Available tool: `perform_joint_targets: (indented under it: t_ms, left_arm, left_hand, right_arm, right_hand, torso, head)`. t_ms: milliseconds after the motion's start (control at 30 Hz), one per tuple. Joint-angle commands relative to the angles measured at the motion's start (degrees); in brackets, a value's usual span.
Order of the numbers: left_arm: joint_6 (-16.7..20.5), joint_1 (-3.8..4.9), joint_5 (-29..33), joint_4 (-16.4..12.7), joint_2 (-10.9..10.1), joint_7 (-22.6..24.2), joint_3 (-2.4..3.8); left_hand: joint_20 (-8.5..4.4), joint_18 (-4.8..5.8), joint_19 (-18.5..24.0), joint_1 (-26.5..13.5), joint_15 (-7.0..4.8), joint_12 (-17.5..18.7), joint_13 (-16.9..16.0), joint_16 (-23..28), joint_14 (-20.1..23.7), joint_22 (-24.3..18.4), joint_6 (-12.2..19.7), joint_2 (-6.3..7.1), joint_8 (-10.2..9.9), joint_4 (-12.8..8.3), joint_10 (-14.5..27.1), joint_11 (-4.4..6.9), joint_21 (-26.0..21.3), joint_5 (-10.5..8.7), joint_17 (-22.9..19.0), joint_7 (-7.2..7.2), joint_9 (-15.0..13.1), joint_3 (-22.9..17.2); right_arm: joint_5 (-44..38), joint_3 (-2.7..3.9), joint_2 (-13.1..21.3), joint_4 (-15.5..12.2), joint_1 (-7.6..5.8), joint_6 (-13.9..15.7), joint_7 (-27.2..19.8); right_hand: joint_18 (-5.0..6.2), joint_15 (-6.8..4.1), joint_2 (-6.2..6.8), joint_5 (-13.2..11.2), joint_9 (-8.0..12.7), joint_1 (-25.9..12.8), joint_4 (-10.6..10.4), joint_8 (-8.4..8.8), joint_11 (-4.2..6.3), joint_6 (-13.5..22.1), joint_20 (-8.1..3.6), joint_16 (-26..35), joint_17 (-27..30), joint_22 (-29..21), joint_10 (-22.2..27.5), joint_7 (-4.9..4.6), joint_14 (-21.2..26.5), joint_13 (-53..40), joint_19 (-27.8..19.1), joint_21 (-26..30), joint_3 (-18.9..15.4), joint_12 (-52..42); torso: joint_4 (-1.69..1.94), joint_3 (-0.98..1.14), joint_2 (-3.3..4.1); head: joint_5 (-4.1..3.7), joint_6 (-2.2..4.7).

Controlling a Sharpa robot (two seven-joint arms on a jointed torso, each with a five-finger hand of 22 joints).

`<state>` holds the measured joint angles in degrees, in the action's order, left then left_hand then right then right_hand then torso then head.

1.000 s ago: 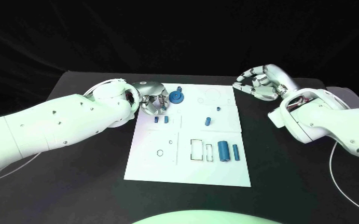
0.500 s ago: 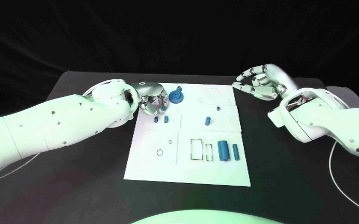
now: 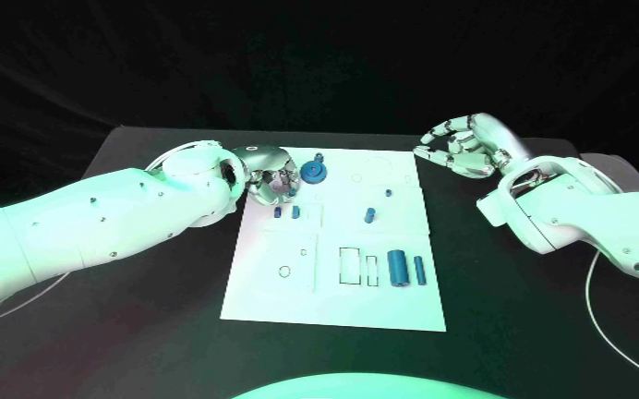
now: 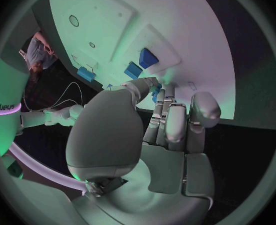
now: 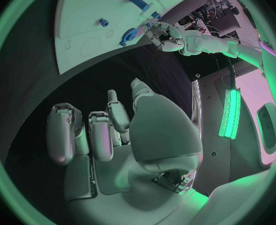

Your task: Assemble the parts on the task board

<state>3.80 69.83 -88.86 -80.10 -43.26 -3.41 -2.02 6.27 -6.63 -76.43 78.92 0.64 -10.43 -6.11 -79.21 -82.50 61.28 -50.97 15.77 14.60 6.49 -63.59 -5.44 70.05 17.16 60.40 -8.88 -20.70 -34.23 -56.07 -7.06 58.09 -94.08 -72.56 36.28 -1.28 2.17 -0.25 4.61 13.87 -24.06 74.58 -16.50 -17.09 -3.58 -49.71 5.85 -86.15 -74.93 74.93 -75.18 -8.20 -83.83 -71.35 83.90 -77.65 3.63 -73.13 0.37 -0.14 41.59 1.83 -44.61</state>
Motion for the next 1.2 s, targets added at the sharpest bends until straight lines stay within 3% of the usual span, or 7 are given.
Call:
perform_joint_targets:
  t_ms: [33, 233, 467, 600, 700, 833, 1200]
  left_arm:
    - [-0.31, -0.01, 0.38, -0.05, 0.0, -0.22, 0.02]
    - [1.23, -0.01, 0.49, 0.01, -0.3, -0.04, 0.03]
    - [6.03, 0.01, 5.48, -0.47, -1.85, 2.46, 0.14]
    - [9.28, 0.08, 20.15, -0.87, -3.56, 7.21, 0.37]
    - [10.91, 0.14, 34.48, -1.56, -5.15, 12.08, 0.47]
    - [12.33, 0.16, 50.72, -3.02, -7.0, 17.81, 0.52]
    - [11.63, 0.02, 74.7, -7.88, -10.12, 27.55, 0.5]
  left_hand:
    - [0.09, 0.21, 0.38, -0.52, 0.25, 0.51, 0.07, 0.39, 0.24, -0.18, 0.82, -0.04, -0.56, 0.21, 0.56, -0.08, -0.39, -0.22, -0.21, -0.23, 0.19, 0.08]
    - [0.23, -0.04, 0.98, -0.4, 0.5, 1.5, 0.19, 0.75, 0.65, -1.33, 2.27, 0.08, -1.84, 0.18, 1.14, -0.38, -1.26, -0.16, -1.33, -0.56, 0.85, 0.14]
    - [0.24, -0.54, 2.25, -0.05, 0.68, 2.03, 0.3, 1.88, 1.68, -3.68, 1.55, -0.17, -1.69, 0.07, 1.68, -0.6, -3.05, -0.07, -3.91, -0.6, 0.89, 0.04]
    - [0.31, -2.07, 6.82, -0.04, 1.12, 2.4, 0.44, 6.1, 5.58, -11.32, 0.18, -0.34, -1.17, 0.14, 2.46, -1.13, -9.26, -0.13, -11.95, -1.1, 0.85, 0.37]
    - [0.26, -2.26, 7.29, -0.21, 0.94, 0.85, -0.18, 6.39, 5.88, -12.36, -0.15, -0.69, -1.15, 0.24, 0.28, -0.83, -10.27, -0.21, -12.6, -1.14, 0.97, 0.86]
    - [0.38, -3.98, 13.24, -0.1, 1.13, 0.31, -0.42, 13.92, 12.98, -22.1, -0.39, -0.97, -1.26, -0.02, 1.35, -1.13, -18.98, -0.18, -25.61, -1.42, 1.24, 1.77]
    - [0.28, -4.0, 13.48, 0.38, 0.94, -1.77, -1.3, 15.65, 14.79, -23.26, -1.99, -2.35, -0.22, -0.52, 0.68, -0.78, -20.61, -0.12, -28.38, -1.14, 1.07, 2.79]
  right_arm:
    - [-0.42, 0.0, 0.0, -0.03, 0.04, -0.67, -0.23]
    - [-0.6, 0.0, -0.04, 0.27, 0.04, -2.06, 0.22]
    - [-5.17, 0.0, -0.17, 0.68, 0.04, -7.08, 1.58]
    - [-11.41, 0.0, -0.57, 0.75, 0.04, -11.24, 2.68]
    - [-17.63, 0.0, -1.2, 0.74, 0.03, -14.32, 3.91]
    - [-26.59, 0.0, -2.29, 0.83, 0.03, -17.47, 6.3]
    - [-41.27, -0.02, -5.79, 1.5, 0.09, -21.5, 12.18]
  right_hand:
    - [1.0, -0.45, -0.18, 0.29, -0.09, 0.27, -0.07, -0.32, 0.08, 0.54, -0.52, 0.67, -3.46, 6.77, 2.57, -0.09, -3.5, 3.83, -0.24, 1.15, -0.42, 3.81]
    - [2.14, -0.64, -0.22, -0.07, -0.21, 1.35, -0.08, -0.94, 0.2, 1.11, -0.7, 2.9, 0.09, 3.29, 14.61, -0.04, -2.61, 25.05, -2.5, 7.3, -0.09, 25.81]
    - [2.65, -0.49, 2.15, -2.52, 1.17, 10.29, 0.47, 0.58, -0.08, -1.18, -0.72, 4.54, 2.2, 1.52, 14.72, -0.29, -2.03, 40.71, -3.2, 11.01, 6.89, 44.88]
    - [2.64, 0.14, 4.48, -2.89, 1.96, 12.12, 0.08, 1.85, -0.94, -2.64, -0.3, 4.73, 2.35, 1.6, 13.99, -0.78, -2.04, 47.34, -3.04, 11.24, 11.41, 52.56]
    - [2.47, 0.3, 6.01, -3.16, 2.42, 12.38, 0.32, 2.88, -1.08, -3.42, -0.11, 4.35, 1.61, 2.27, 12.87, -0.69, -2.33, 51.47, -2.57, 10.42, 14.66, 56.98]
    - [2.29, 0.41, 7.33, -3.42, 2.61, 11.61, 0.46, 3.56, -1.2, -4.2, 0.05, 3.93, 0.81, 2.94, 11.91, -0.55, -2.62, 54.5, -2.12, 9.57, 16.88, 60.01]
    - [1.99, 0.69, 8.71, -3.78, 2.81, 10.5, 0.54, 4.41, -1.52, -4.05, 0.17, 3.43, -0.06, 3.87, 12.11, -0.68, -2.92, 56.69, -1.47, 8.16, 17.85, 62.27]
  torso:
    - [0.01, 0.0, -0.04]
    - [-0.04, -0.04, -0.03]
    - [-0.04, 0.02, -0.09]
    - [-0.04, 0.1, -0.11]
    - [-0.18, 0.09, -0.09]
    - [-0.19, 0.02, -0.09]
    - [-0.06, -0.15, -0.05]
  head:
    - [-0.03, 0.0]
    - [0.0, 0.03]
    - [-0.42, 0.47]
    - [-1.25, 0.69]
    - [-2.09, 0.87]
    - [-3.4, 1.11]
    - [-4.47, 1.67]
